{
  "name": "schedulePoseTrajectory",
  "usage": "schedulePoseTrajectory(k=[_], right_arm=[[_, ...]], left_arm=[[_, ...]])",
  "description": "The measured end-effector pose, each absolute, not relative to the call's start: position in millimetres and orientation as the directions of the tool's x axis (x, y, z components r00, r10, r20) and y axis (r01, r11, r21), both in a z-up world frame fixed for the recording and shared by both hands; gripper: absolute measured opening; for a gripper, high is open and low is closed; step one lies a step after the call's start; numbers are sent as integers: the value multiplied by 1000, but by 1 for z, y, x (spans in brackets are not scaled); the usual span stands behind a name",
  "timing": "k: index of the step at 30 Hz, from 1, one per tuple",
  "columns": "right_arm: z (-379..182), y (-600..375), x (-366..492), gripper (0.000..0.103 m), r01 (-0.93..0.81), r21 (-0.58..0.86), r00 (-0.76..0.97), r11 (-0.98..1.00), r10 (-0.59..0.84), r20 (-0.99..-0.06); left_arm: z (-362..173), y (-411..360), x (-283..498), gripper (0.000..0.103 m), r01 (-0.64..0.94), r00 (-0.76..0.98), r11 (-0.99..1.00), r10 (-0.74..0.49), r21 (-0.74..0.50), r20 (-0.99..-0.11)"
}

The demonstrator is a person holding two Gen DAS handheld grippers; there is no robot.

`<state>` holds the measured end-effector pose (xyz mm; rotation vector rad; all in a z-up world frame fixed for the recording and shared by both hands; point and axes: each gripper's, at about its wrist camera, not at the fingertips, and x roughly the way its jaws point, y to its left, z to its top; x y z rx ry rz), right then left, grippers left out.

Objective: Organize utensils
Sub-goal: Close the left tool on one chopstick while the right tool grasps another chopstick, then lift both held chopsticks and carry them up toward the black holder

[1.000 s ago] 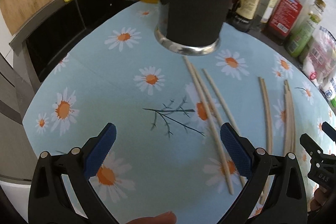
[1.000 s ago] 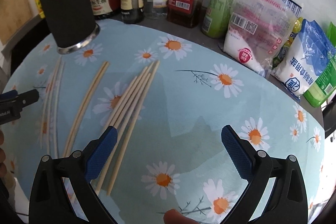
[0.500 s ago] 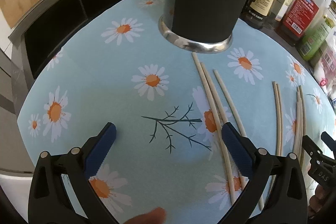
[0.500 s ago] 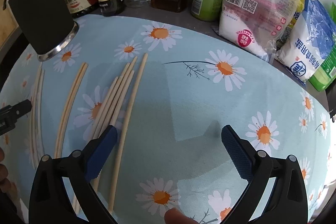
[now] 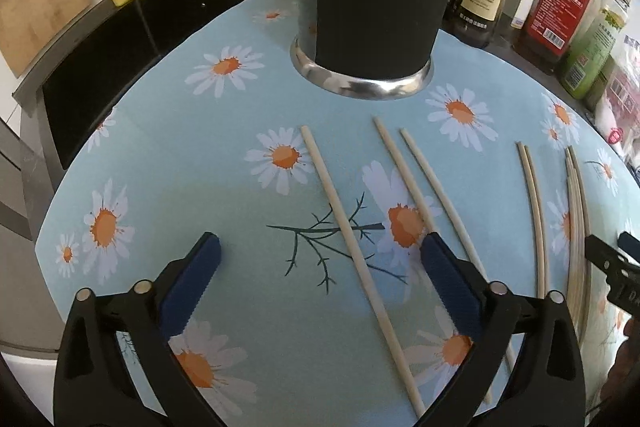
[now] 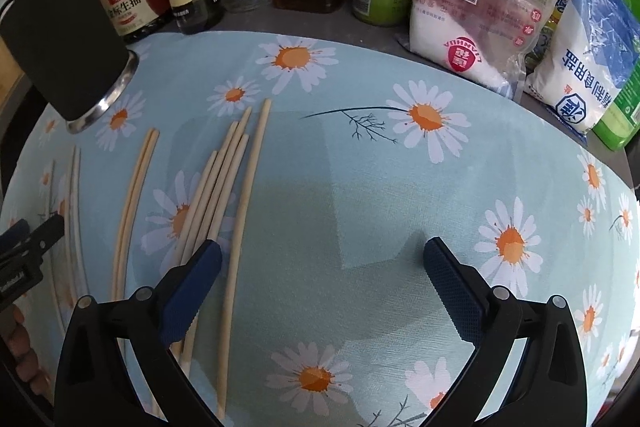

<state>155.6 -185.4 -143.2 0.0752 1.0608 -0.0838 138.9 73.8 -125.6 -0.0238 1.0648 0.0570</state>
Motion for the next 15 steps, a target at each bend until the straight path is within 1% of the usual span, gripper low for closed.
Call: schedulePoseTrajectory(k=[1, 2, 3, 4, 5, 6, 7, 8, 10, 15], right_arm=[[-143, -185, 156, 92, 99, 21, 483, 995, -29, -875], [-141, -184, 156, 80, 88, 23, 484, 996, -23, -875], [-138, -183, 156, 49, 66, 19, 492, 998, -16, -871], [-133, -181, 155, 33, 42, 16, 502, 999, -7, -865], [-131, -181, 156, 10, 23, 19, 496, 1000, 6, -868], [-130, -183, 157, 5, 18, 28, 484, 999, 16, -875], [-130, -188, 158, 5, 19, 49, 478, 999, 34, -877], [-130, -192, 159, 5, 12, 76, 476, 997, 61, -877], [-130, -201, 160, 5, 8, 118, 472, 993, 100, -876], [-125, -217, 152, 5, -4, 215, 500, 977, 188, -845]], left_arm=[[-125, 74, 139, 88, -62, 483, 998, 37, 8, -875], [-122, 76, 136, 79, -65, 481, 998, 38, 8, -876], [-120, 80, 133, 72, -63, 480, 998, 36, 6, -876], [-119, 80, 136, 53, -57, 479, 998, 31, 4, -877], [-117, 82, 133, 37, -49, 471, 999, 22, -1, -882], [-118, 84, 136, 29, -50, 466, 999, 20, -4, -885], [-118, 87, 134, 15, -50, 458, 999, 14, -10, -889], [-118, 89, 133, 8, -48, 452, 999, 7, -16, -892], [-119, 94, 129, 5, -46, 441, 998, -17, -42, -897], [-119, 100, 119, 5, -43, 436, 997, -37, -62, -899]])
